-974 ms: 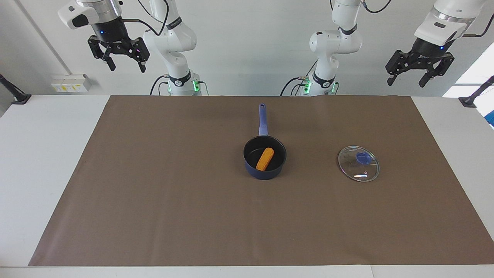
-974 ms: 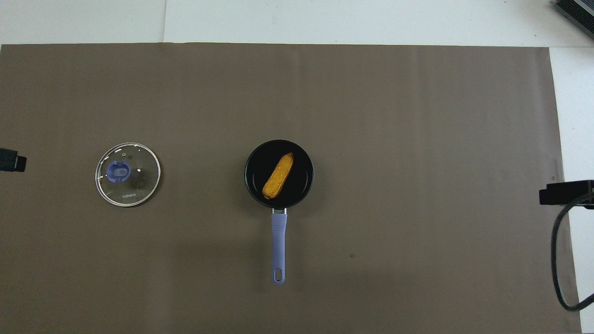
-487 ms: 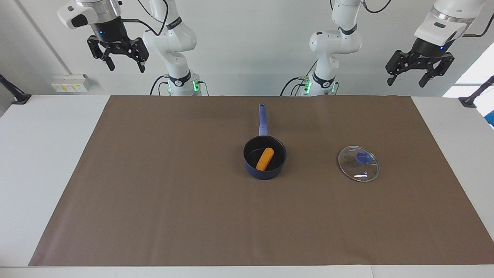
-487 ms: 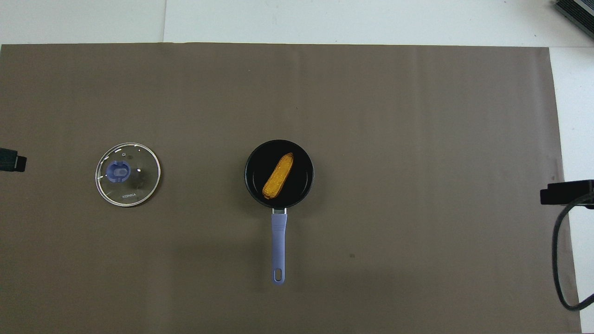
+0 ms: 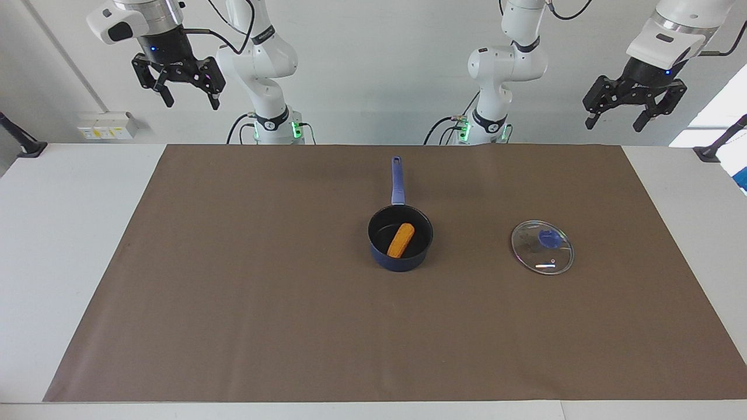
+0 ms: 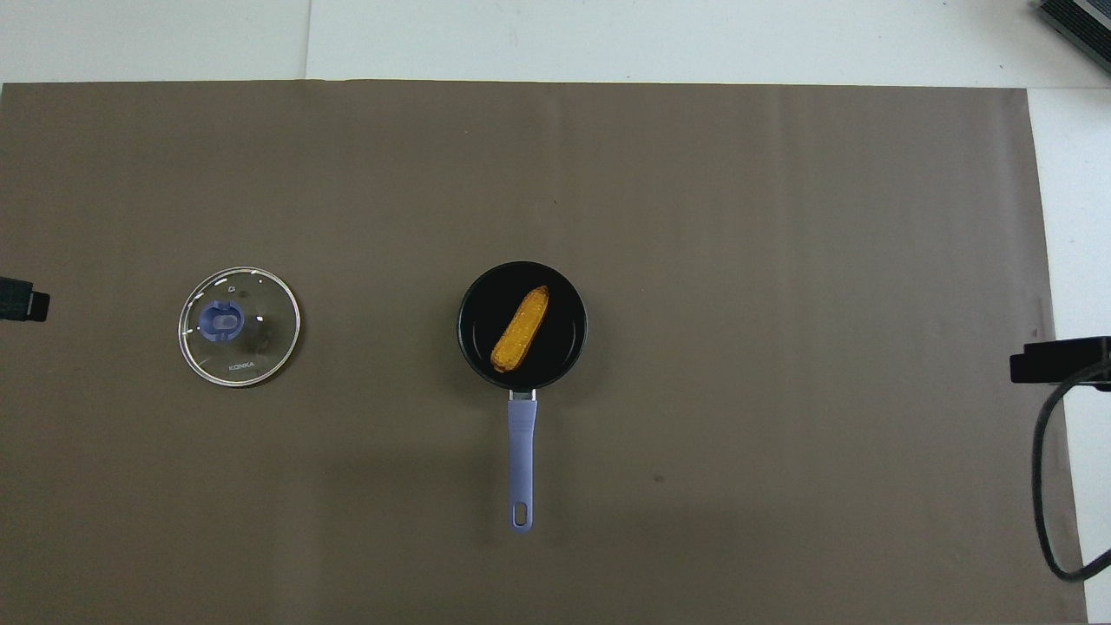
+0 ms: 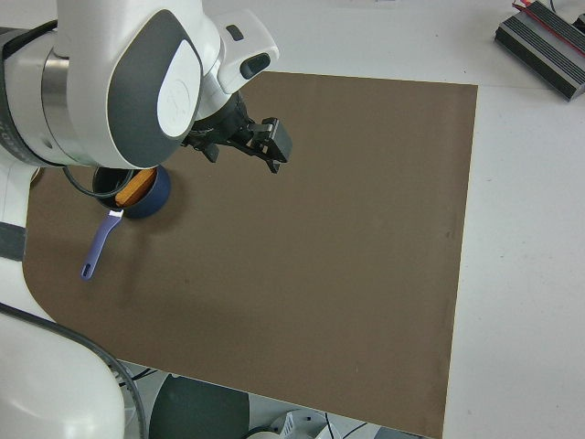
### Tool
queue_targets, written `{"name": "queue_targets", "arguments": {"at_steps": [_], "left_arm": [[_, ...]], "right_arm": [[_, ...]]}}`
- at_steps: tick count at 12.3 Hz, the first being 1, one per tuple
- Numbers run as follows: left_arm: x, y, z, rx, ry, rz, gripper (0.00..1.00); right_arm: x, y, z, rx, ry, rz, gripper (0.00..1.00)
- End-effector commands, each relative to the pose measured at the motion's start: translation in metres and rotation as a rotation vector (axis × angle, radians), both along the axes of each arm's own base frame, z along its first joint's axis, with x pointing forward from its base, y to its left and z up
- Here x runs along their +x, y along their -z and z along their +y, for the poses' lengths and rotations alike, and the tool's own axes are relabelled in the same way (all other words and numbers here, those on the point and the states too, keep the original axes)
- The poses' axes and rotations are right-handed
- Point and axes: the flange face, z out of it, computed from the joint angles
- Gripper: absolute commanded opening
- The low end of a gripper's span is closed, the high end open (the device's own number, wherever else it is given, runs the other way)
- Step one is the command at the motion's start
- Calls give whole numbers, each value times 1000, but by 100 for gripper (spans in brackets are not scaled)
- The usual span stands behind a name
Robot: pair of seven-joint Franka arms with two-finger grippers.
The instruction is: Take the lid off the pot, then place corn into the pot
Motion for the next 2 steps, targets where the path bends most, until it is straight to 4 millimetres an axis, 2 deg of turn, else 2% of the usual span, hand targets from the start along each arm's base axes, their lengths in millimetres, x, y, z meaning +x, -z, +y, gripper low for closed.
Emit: {"name": "queue_targets", "arguments": {"at_steps": [1,2], "left_arm": [[-1,-5,1,7,-1,2,100],[-1,-5,1,7,-1,2,100]], "right_arm": [[-2,1,-1,9,-11,-7,100],[-3,1,-1,9,-11,-7,100]]}}
